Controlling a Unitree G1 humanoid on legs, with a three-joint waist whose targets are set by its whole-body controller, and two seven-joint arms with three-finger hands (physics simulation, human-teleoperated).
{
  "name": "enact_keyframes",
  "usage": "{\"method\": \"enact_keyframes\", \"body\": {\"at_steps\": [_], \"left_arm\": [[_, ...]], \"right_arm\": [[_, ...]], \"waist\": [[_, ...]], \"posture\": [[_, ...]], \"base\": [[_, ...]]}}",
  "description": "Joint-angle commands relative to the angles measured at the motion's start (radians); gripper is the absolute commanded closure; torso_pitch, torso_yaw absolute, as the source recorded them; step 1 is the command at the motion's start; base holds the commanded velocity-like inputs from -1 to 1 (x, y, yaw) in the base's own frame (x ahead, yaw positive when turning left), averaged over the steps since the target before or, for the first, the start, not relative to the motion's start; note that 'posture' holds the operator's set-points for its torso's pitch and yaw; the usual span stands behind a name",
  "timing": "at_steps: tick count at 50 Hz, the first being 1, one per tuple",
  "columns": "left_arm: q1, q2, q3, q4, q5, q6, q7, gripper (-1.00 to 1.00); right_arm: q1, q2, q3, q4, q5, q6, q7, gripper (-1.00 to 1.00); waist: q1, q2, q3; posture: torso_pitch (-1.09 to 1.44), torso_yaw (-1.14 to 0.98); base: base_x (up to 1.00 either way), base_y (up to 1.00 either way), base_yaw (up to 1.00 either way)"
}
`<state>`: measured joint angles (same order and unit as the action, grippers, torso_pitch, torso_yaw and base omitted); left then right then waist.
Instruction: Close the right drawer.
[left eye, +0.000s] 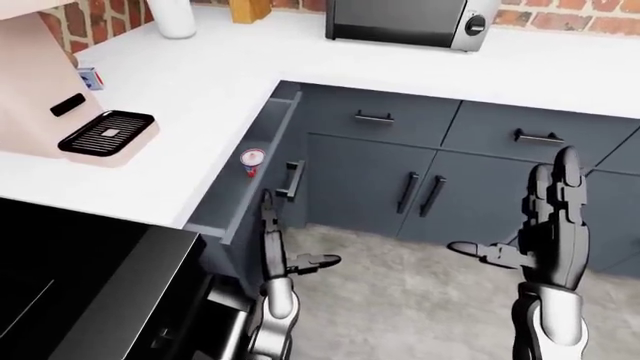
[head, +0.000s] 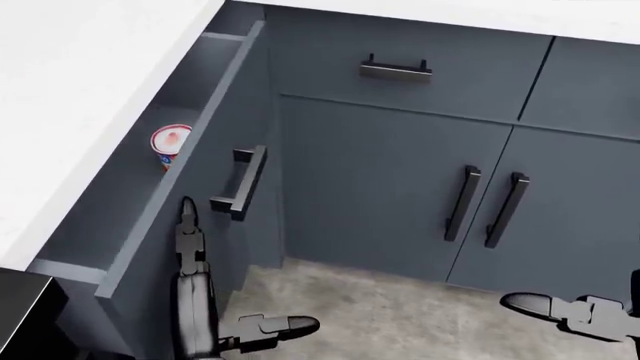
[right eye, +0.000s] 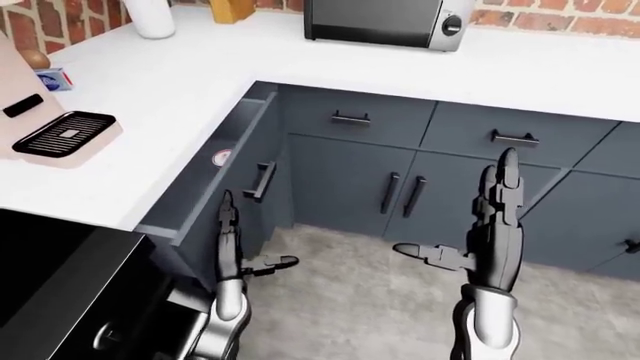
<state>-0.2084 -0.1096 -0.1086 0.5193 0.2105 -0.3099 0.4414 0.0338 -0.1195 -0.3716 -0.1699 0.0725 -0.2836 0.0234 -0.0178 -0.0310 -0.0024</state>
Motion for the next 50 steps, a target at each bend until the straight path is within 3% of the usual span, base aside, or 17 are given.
{"method": "enact_keyframes", "body": {"at_steps": [1, 50], "left_arm": [[-0.015, 0.011, 0.038, -0.009, -0.020, 0.005, 0.035, -1.00], [-0.118, 0.084, 0.143, 0.123, -0.149, -0.036, 0.118, -1.00]], "right_arm": [[-0.014, -0.011, -0.006, -0.044, 0.002, -0.028, -0.003, -1.00], [-0.019, -0.011, 0.006, -0.039, -0.005, -0.025, -0.003, -1.00]], "waist": [[0.005, -0.006, -0.012], [0.001, 0.002, -0.014]], "posture": [[0.00, 0.00], [0.00, 0.00]], "base": [[0.00, 0.00, 0.00], [0.00, 0.00, 0.00]]}}
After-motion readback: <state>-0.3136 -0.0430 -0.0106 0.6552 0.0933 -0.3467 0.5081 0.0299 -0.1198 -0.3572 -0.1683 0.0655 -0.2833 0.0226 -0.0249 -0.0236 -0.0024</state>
